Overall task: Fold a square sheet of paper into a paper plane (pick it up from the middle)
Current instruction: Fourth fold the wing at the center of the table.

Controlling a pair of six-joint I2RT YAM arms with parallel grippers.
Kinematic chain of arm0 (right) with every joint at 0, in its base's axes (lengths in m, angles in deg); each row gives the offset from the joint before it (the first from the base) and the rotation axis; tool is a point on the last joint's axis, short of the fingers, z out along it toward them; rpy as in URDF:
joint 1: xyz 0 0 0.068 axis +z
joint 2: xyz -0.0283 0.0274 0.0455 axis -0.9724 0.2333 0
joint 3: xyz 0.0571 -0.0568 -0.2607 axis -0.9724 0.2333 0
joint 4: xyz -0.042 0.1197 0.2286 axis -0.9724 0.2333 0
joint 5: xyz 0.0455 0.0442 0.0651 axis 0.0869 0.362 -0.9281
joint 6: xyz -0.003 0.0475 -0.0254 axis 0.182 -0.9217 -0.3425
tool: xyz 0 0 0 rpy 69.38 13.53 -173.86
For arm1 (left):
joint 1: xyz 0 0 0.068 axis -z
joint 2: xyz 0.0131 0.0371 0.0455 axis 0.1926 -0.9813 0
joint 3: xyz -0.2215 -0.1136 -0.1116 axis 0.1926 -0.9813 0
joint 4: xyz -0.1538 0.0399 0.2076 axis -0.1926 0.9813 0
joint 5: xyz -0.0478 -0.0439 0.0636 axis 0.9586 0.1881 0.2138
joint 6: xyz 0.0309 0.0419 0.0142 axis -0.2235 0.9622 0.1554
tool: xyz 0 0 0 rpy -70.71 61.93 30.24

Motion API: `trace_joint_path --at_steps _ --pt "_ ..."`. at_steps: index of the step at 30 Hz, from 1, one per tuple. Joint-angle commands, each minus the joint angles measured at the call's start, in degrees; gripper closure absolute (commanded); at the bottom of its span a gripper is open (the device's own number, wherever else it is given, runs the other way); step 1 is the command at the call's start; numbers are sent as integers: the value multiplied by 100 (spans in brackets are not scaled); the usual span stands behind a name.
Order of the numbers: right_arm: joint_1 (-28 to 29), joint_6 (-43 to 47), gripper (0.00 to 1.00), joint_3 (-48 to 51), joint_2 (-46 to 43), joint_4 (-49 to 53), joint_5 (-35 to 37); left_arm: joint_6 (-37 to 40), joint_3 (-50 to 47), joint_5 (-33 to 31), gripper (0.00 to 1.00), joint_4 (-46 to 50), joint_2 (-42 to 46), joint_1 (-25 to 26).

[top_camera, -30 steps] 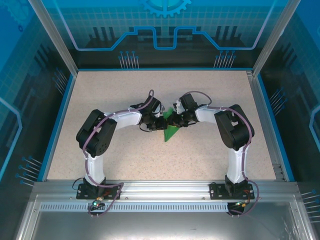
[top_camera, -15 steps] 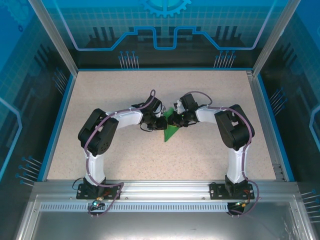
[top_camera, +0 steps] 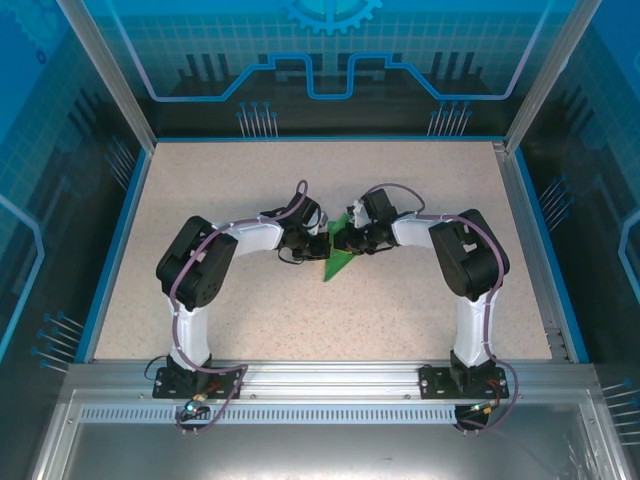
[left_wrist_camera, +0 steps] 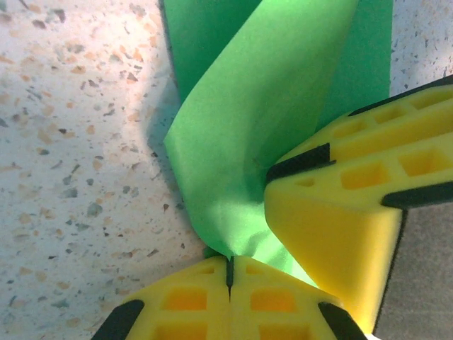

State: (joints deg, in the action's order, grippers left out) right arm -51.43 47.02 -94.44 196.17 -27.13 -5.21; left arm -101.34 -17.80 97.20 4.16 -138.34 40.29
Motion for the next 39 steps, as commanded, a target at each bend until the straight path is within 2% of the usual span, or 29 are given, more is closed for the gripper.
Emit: trace_joint_path --at_steps 1,6,12,23,39 --pt "68 -56 79 204 -19 111 -371 31 -134 -260 95 -71 -264 -67" --pt "-49 -52 75 258 -334 62 -310 91 -147 -233 95 -43 -329 -77" --pt "-214 -73 76 104 -511 111 -215 192 -199 -274 95 -16 -346 -80" --pt "-223 -176 84 -475 171 148 -96 339 -300 -281 96 31 -355 -73" --pt "-386 212 84 -1519 929 1334 1047 635 -400 -360 96 282 -307 -78"
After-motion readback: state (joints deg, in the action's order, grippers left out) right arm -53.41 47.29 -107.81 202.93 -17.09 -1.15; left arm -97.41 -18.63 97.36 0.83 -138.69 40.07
